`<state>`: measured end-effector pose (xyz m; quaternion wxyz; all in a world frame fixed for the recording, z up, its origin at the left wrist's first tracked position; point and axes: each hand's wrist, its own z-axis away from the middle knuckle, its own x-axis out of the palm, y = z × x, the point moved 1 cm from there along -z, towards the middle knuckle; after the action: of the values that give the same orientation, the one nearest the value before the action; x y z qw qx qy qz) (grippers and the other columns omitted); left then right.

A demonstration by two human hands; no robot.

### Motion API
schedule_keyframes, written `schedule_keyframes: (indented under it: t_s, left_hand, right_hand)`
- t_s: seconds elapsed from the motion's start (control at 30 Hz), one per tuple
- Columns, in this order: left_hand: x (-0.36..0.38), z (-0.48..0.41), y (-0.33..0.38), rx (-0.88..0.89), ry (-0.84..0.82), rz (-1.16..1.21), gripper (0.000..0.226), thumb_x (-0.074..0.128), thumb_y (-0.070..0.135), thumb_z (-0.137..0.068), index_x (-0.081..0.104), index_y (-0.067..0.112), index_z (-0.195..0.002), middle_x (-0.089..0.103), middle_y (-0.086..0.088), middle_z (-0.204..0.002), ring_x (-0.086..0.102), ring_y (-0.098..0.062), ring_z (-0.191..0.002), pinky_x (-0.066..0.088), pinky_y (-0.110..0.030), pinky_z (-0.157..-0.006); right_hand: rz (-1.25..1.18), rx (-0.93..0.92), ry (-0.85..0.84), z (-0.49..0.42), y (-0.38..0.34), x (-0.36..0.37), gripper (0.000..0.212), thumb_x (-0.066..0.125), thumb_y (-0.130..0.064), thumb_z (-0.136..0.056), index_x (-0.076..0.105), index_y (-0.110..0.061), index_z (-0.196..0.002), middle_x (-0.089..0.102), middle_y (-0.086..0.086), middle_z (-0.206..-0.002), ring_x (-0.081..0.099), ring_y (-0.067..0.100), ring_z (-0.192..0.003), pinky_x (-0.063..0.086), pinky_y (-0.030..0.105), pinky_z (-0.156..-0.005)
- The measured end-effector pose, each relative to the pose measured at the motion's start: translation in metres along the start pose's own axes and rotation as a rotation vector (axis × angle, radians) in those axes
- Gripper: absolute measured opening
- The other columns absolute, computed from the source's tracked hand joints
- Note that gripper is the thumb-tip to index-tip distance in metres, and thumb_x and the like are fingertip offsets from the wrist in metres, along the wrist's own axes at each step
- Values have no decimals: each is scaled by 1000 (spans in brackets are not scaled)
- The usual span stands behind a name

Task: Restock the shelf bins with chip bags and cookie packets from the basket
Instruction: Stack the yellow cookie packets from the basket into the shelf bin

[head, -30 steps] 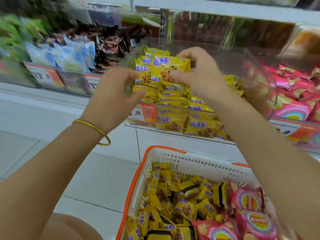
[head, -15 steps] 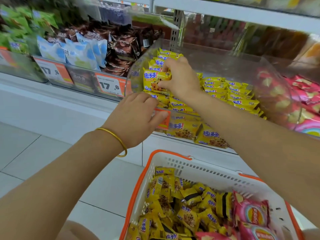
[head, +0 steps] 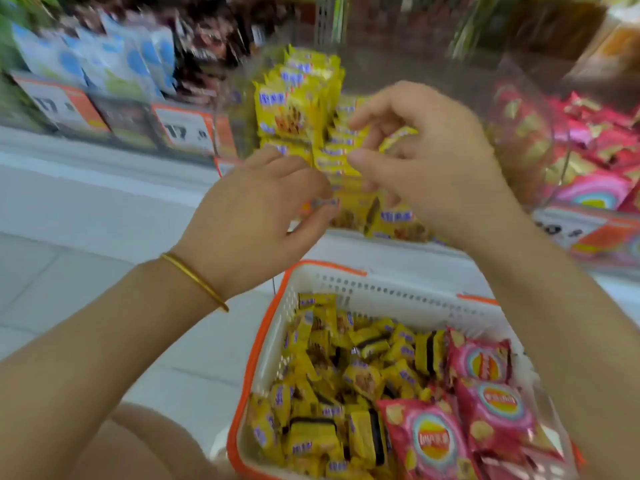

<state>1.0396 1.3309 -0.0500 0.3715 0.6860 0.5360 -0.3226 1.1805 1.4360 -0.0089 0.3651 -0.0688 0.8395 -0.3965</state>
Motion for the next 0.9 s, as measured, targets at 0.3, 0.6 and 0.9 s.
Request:
schedule_keyframes:
  t_s: [0.3, 0.6, 0.9]
  left_hand:
    - [67, 35, 25, -23, -805, -232, 38, 35, 44, -96, 54, 25, -123, 55, 4, -119, 43, -17, -116, 47, -40, -88]
    - [77, 34, 30, -70, -911, -169, 34, 38, 41, -97, 55, 26, -122, 55, 1, -120, 48, -18, -113, 47, -40, -90]
    - [83, 33, 32, -328, -1113, 277, 41, 57, 37, -91, 48, 25, -129, 58, 5, -108, 59, -11, -92, 46, -27, -85]
  right_hand:
    - [209, 531, -1145, 184, 149, 131, 51, 67, -39, -85, 53, -15, -127, 57, 2, -123, 55, 19, -111, 45, 27, -85]
    - [123, 545, -1222, 199, 150, 142, 25, 55, -41, -92, 54, -17, -97, 53, -2, -92, 51, 14, -81, 43, 27, -67]
    - [-645, 833, -879, 145, 127, 70, 43, 58, -38, -80, 59, -14, -115, 57, 9, -110, 54, 21, -89, 48, 33, -71]
